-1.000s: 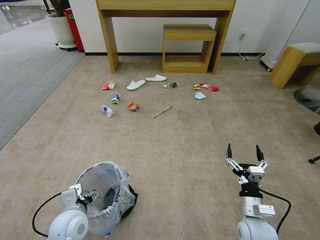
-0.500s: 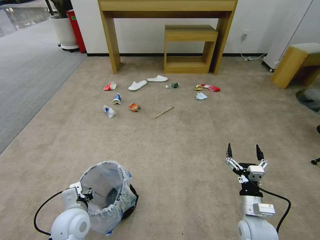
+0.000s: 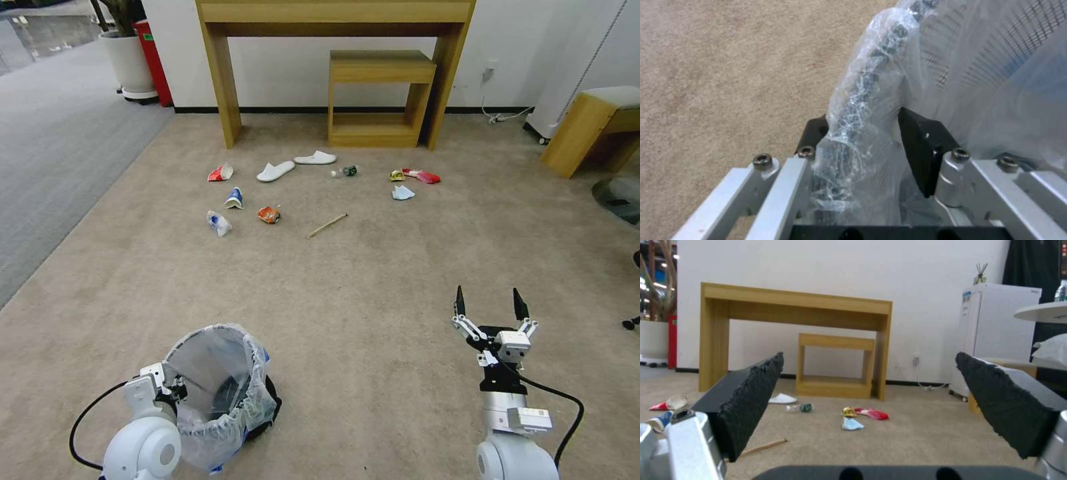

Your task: Pick up the trash bin and place the garbage on the floor into it.

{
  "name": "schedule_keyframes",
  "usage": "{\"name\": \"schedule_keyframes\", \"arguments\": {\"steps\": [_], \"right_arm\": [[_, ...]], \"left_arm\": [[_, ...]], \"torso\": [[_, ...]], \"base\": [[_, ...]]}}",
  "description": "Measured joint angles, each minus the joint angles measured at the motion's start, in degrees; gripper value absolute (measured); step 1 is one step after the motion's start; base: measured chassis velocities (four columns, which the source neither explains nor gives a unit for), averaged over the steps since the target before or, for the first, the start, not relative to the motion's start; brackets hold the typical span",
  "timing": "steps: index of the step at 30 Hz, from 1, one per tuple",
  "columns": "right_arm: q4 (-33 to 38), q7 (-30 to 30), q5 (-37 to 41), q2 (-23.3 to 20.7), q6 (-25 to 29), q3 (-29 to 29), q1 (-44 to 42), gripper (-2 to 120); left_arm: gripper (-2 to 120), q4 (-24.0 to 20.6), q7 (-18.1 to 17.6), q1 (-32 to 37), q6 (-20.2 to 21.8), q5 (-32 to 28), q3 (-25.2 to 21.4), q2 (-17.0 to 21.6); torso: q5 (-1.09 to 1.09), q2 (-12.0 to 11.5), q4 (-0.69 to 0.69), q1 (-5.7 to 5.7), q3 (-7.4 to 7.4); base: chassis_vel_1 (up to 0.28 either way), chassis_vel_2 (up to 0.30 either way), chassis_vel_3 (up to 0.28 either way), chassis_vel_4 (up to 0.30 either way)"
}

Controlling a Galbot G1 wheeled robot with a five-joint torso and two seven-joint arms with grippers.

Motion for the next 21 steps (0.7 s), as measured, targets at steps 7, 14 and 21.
{"name": "schedule_keyframes", "arguments": {"steps": [7, 14, 21], "right_arm": [[0.38, 0.0, -0.24, 0.23, -0.05, 0.04, -0.3, 99], [0.57, -0.04, -0.67, 0.77, -0.06, -0.06, -0.55, 98], [1.05, -0.06, -0.86, 0.67, -0.28, -0.07, -0.64, 98]], "left_arm": [[32, -0.26, 0.55, 0.29, -0.2, 0.0, 0.08, 0.27], [30, -0.57, 1.77, 0.47, -1.12, 0.04, 0.08, 0.45], [29, -1.16, 2.1, 0.55, -1.34, 0.11, -0.02, 0.47]], "torso": [[-0.01, 0.0, 0.0, 0.0, 0.0], [-0.03, -0.01, 0.0, 0.0, 0.01], [-0.06, -0.02, 0.0, 0.0, 0.02]], "base": [[0.0, 0.0, 0.0, 0.0], [0.0, 0.0, 0.0, 0.0], [0.0, 0.0, 0.0, 0.0]]}}
